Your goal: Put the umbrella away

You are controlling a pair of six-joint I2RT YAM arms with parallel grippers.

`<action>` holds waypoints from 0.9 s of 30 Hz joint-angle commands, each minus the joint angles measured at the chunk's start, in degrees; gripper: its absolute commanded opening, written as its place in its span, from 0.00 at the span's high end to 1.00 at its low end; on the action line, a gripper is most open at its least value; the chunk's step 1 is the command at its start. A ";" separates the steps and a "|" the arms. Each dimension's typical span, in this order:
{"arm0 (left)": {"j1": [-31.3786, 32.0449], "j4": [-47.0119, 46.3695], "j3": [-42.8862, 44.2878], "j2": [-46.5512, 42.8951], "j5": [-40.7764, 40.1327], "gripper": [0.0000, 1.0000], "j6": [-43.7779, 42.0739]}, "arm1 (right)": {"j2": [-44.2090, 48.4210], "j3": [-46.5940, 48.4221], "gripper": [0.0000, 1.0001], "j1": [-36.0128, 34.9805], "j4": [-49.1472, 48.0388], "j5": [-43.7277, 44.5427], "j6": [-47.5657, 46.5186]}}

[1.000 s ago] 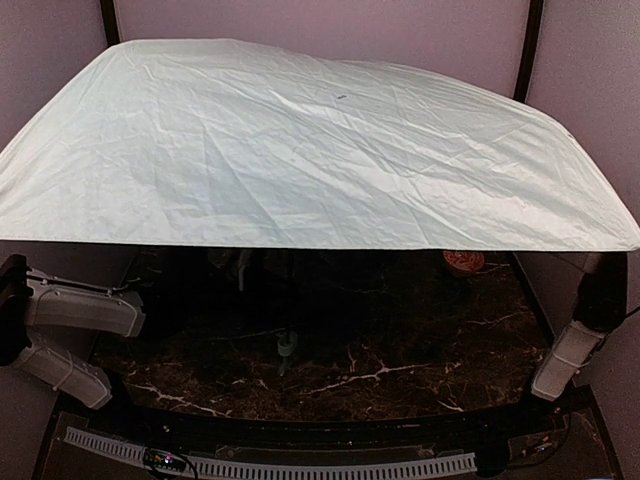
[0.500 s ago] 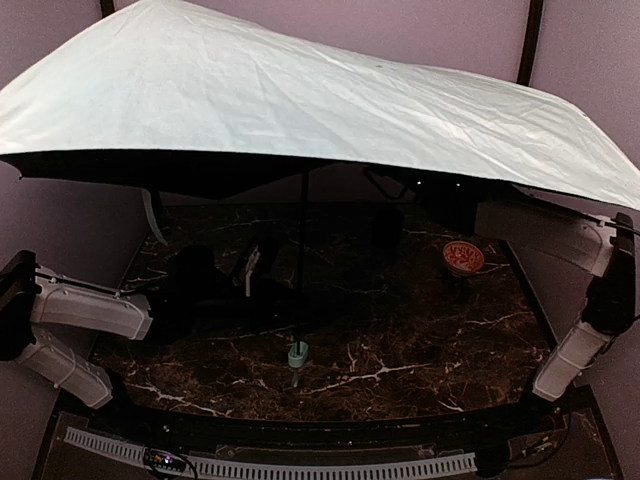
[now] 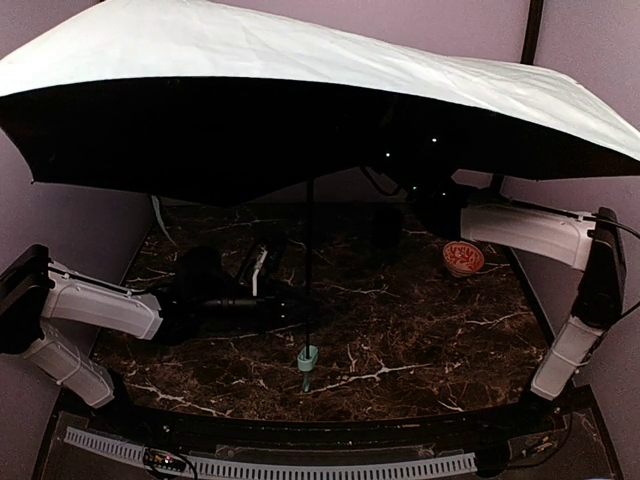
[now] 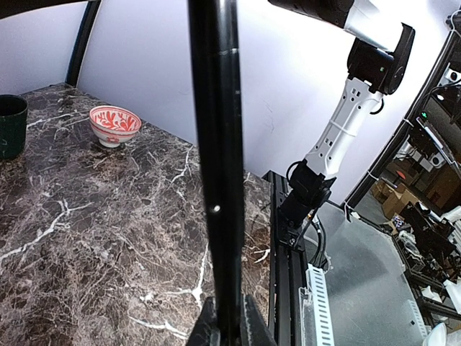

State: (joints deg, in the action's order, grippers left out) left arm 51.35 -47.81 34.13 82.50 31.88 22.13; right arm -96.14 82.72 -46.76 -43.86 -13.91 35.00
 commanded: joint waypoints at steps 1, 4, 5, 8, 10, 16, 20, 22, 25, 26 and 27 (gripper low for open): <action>0.58 -4.77 2.08 -1.21 0.60 1.00 -2.17 | -1.22 2.12 0.39 0.44 -3.50 -0.45 1.79; 0.67 -4.47 2.25 -1.03 0.60 1.00 -2.40 | -1.56 2.50 0.41 0.51 -2.68 -0.02 1.05; 0.68 -4.46 2.25 -1.01 0.70 1.00 -2.43 | -1.74 2.82 0.40 0.51 -1.97 0.06 0.82; 0.76 -4.33 2.19 -1.19 0.60 1.00 -2.69 | -1.89 3.24 0.42 0.60 -1.49 0.26 0.55; 0.77 -4.23 2.05 -1.33 0.43 1.00 -2.71 | -1.73 3.24 0.50 0.54 -1.53 0.45 0.36; 0.90 -4.54 1.72 -1.54 0.32 1.00 -2.84 | -1.53 3.17 0.92 0.73 -0.91 0.47 -0.26; 1.03 -4.03 1.77 -1.80 0.14 1.00 -3.28 | -1.03 2.16 1.00 0.99 -1.05 1.12 -0.50; 1.06 -4.06 1.73 -1.97 0.10 1.00 -3.27 | -0.95 1.78 1.00 1.10 -1.19 0.67 -0.74; 1.04 -4.20 1.71 -2.14 0.24 1.00 -3.39 | -0.90 1.59 1.00 1.11 -0.87 -0.25 -1.14; 1.11 -4.26 1.73 -2.37 0.28 1.00 -3.39 | -0.89 1.57 1.00 1.09 -0.52 -0.50 -1.33; 1.04 -4.26 1.73 -2.76 0.29 1.00 -3.64 | -0.94 1.61 1.00 1.12 0.23 -0.95 -1.79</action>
State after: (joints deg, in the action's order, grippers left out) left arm 51.66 -47.88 34.50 82.50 30.57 22.13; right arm -97.62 84.09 -46.65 -42.65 -14.70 35.68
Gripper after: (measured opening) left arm 0.053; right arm 0.151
